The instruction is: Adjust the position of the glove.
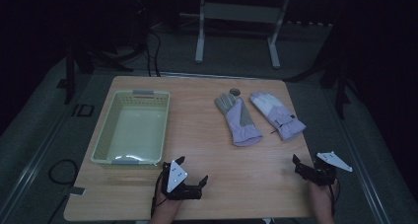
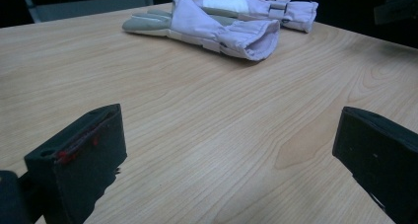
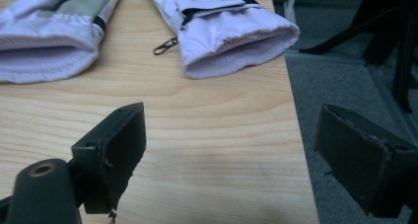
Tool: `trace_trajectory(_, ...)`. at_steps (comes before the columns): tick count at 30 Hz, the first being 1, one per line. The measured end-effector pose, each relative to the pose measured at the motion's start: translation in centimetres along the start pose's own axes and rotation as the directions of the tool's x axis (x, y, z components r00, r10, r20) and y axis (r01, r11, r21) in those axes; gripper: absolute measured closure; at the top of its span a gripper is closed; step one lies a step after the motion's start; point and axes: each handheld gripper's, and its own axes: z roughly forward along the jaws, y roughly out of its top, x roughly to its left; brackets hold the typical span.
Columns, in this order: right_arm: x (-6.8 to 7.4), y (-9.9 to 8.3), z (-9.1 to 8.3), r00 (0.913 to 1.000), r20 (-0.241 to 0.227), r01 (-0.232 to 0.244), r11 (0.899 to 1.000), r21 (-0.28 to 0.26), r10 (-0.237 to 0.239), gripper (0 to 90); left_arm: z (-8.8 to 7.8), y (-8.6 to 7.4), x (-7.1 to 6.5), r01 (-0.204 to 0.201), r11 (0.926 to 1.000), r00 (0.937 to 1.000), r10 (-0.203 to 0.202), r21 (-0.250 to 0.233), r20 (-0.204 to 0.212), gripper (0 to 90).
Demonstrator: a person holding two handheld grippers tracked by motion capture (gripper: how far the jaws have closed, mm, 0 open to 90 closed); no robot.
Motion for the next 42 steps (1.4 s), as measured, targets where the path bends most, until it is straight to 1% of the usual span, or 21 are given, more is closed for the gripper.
trace_trajectory(3, 0.1, 1.1, -0.6, 0.9999, -0.013, 0.006, 1.0, 0.001, -0.006, 11.7, 0.0, 0.0, 0.0, -0.001, 1.0, 1.0, 0.001, -0.001, 0.001, 0.0)
trace_trajectory(4, 0.1, 1.1, -0.6, 0.9999, -0.013, 0.006, 1.0, 0.001, -0.006, 11.7, 0.0, 0.0, 0.0, -0.001, 1.0, 1.0, 0.001, -0.001, 0.001, 0.0)
trace_trajectory(5, 0.2, 1.8, -0.9, 0.9998, -0.002, 0.022, 1.0, -0.004, -0.022, 11.8, 0.0, 0.0, 0.0, -0.002, 1.0, 1.0, 0.002, 0.0, 0.001, 0.0)
trace_trajectory(6, 0.3, 2.1, -1.1, 0.9996, -0.002, 0.026, 1.0, -0.004, -0.026, 11.8, 0.0, 0.0, 0.0, -0.001, 1.0, 1.0, 0.001, 0.0, 0.001, 0.0)
trace_trajectory(8, 0.3, 2.7, -1.3, 0.9996, -0.004, 0.028, 1.0, 0.01, -0.028, 14.1, 0.0, 0.0, 0.0, -0.002, 1.0, 1.0, 0.002, 0.0, 0.002, 0.0)
trace_trajectory(9, 0.1, 3.2, -1.3, 0.9993, -0.031, 0.024, 0.999, 0.03, -0.023, 14.0, 0.0, 0.0, 0.0, -0.002, 1.0, 1.0, 0.002, 0.0, 0.002, 0.0)
trace_trajectory(10, 0.0, 3.5, -1.4, 0.999, -0.04, 0.022, 0.999, 0.035, -0.021, 14.0, 0.0, 0.0, 0.0, -0.001, 1.0, 1.0, 0.001, 0.0, 0.003, 0.0)
trace_trajectory(11, 0.0, 3.9, -1.4, 0.9992, -0.03, 0.028, 0.999, 0.04, -0.027, 14.3, 0.0, 0.0, 0.0, -0.002, 1.0, 1.0, 0.002, 0.0, 0.004, 0.0)
trace_trajectory(13, 0.1, 4.5, -1.6, 0.9992, 0.011, 0.038, 0.998, 0.053, -0.039, 15.3, 0.0, 0.0, 0.0, -0.001, 1.0, 1.0, 0.001, 0.0, 0.005, 0.0)
trace_trajectory(16, 0.2, 5.4, -1.8, 0.9993, 0.008, 0.036, 0.998, 0.06, -0.036, 15.3, 0.0, 0.0, 0.0, 0.001, 1.0, 1.0, -0.001, 0.001, 0.007, 0.0)
trace_trajectory(18, 0.3, 5.9, -1.9, 0.9992, -0.037, 0.017, 0.998, 0.054, -0.015, 15.3, 0.0, 0.0, 0.1, 0.009, 1.0, 0.9999, -0.009, 0.0, 0.012, 0.0)
trace_trajectory(20, 0.5, 6.3, -2.2, 0.999, -0.043, 0.014, 0.999, 0.05, -0.012, 15.4, -0.1, 0.0, 0.2, 0.018, 0.9998, 0.9997, -0.018, -0.003, 0.015, 0.0)
trace_trajectory(24, 0.8, 7.4, -2.6, 0.9955, -0.094, -0.01, 1.0, 0.026, 0.013, 21.1, -0.1, 0.0, 0.2, 0.011, 0.9999, 0.9998, -0.011, -0.002, 0.016, 0.0)
trace_trajectory(27, 1.2, 8.4, -2.8, 0.995, -0.1, 0.007, 1.0, 0.013, -0.006, 22.8, 0.0, 0.0, 0.1, 0.008, 1.0, 0.9998, -0.008, -0.002, 0.017, 0.0)
trace_trajectory(30, 1.7, 9.3, -2.8, 0.9918, -0.127, 0.012, 1.0, 0.015, -0.01, 21.5, 0.0, 0.0, 0.1, 0.008, 1.0, 0.9998, -0.008, -0.001, 0.017, 0.0)
trace_trajectory(33, 2.4, 9.9, -2.6, 0.9927, -0.117, 0.031, 0.999, 0.02, -0.029, 16.4, 0.0, 0.0, 0.1, 0.003, 1.0, 0.9999, -0.003, -0.003, 0.016, 0.0)
trace_trajectory(34, 2.7, 10.1, -2.4, 0.9929, -0.115, 0.035, 0.999, 0.028, -0.031, 11.9, 0.0, 0.0, 0.1, 0.001, 1.0, 0.9999, -0.001, -0.001, 0.016, 0.0)
trace_trajectory(36, 3.0, 10.3, -2.2, 0.9905, -0.133, 0.041, 0.998, 0.036, -0.036, 12.2, 0.0, 0.0, 0.1, 0.002, 1.0, 0.9999, -0.002, -0.001, 0.016, 0.0)
trace_trajectory(37, 3.0, 10.3, -2.2, 0.9905, -0.133, 0.041, 0.998, 0.036, -0.036, 12.2, 0.0, 0.0, 0.1, 0.002, 1.0, 0.9999, -0.002, -0.001, 0.016, 0.0)
trace_trajectory(38, 3.5, 10.4, -1.8, 0.9873, -0.154, 0.044, 0.998, 0.038, -0.037, 11.4, 0.0, 0.0, 0.1, 0.003, 1.0, 0.9999, -0.003, -0.002, 0.016, 0.0)
trace_trajectory(42, 4.2, 10.8, -1.2, 0.9839, -0.173, 0.053, 0.998, 0.045, -0.044, 11.4, -0.1, 0.0, 0.0, 0.003, 1.0, 0.9998, -0.003, 0.0, 0.019, 0.0)
